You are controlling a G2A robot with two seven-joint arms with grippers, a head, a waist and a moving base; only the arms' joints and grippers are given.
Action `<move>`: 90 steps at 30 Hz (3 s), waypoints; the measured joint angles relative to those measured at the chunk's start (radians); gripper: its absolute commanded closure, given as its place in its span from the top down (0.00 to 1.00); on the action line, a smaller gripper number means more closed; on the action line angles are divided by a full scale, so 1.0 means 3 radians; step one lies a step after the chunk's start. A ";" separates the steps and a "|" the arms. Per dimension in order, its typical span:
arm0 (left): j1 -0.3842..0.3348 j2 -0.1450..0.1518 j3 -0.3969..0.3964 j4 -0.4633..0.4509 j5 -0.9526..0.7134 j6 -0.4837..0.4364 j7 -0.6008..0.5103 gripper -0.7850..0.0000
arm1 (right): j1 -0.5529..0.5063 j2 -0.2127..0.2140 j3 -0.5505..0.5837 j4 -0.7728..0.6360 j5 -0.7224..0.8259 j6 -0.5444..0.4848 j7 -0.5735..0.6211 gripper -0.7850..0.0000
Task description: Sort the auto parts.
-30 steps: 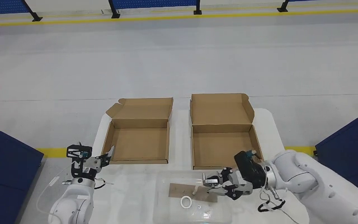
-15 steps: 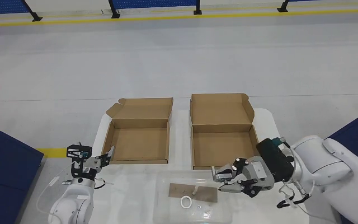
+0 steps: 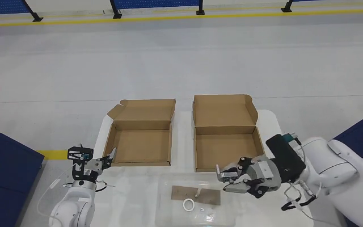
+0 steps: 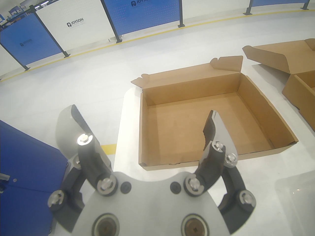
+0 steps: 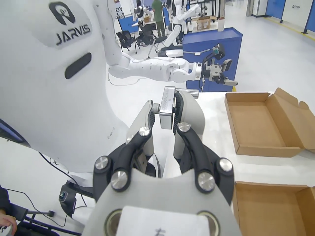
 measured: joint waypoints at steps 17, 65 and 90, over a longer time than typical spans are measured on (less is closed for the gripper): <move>0.0000 0.0000 0.0000 0.0000 0.0000 0.0000 0.0000 1.00 | 0.0313 -0.0062 -0.0226 0.0177 0.1742 0.0068 0.0812 0.00; 0.0000 0.0000 0.0000 0.0000 0.0000 0.0000 0.0000 1.00 | 0.0215 -0.0350 -0.0244 0.0087 0.3893 0.0817 0.1450 0.00; 0.0000 0.0000 0.0000 0.0000 0.0000 0.0000 0.0000 1.00 | 0.0099 -0.0615 0.0113 0.0245 0.3312 0.1062 0.1504 0.00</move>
